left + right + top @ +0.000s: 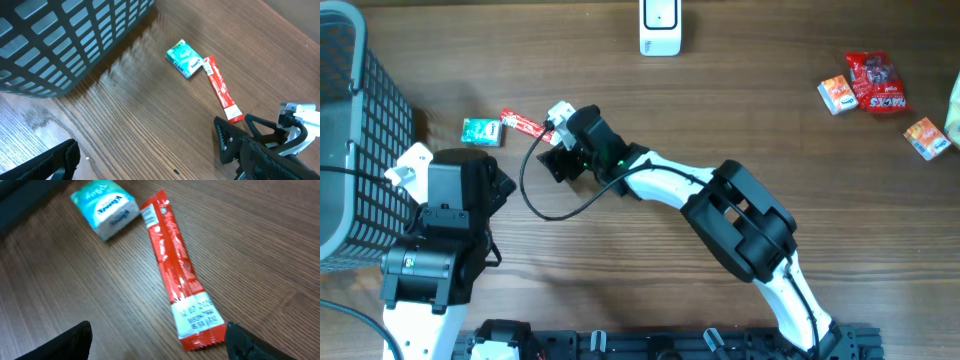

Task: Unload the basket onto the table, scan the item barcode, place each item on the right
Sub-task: 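Grasp the red snack stick with the left gripper and lift it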

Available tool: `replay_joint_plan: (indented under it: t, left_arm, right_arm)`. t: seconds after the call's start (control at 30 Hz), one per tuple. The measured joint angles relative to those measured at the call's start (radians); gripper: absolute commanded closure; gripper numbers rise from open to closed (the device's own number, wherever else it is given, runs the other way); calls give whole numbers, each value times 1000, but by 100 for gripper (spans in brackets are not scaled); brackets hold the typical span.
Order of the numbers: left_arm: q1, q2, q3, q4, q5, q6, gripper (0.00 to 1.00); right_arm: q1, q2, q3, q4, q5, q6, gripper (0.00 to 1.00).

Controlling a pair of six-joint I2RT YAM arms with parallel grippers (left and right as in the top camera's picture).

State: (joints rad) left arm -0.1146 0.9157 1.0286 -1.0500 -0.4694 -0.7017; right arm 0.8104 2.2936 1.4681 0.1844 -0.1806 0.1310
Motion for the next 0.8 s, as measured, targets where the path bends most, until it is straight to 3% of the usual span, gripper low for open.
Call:
replay_joint_plan:
  t: [0.3,0.5,0.63,0.8]
  left_arm:
    - [0,0,0,-20,26,0,0]
    - [0,0,0,-25,27,0,0]
    - [0,0,0,-25,27,0,0]
    - [0,2,0,-27,39,0,0]
  right_arm:
    - [-49,43,0,57,-14,46,18]
    - [-69,46,0,70,-66,99,29]
    - [-53,47,0,68,-79,119,48]
    - [-13,56,0,79,-81,118,49]
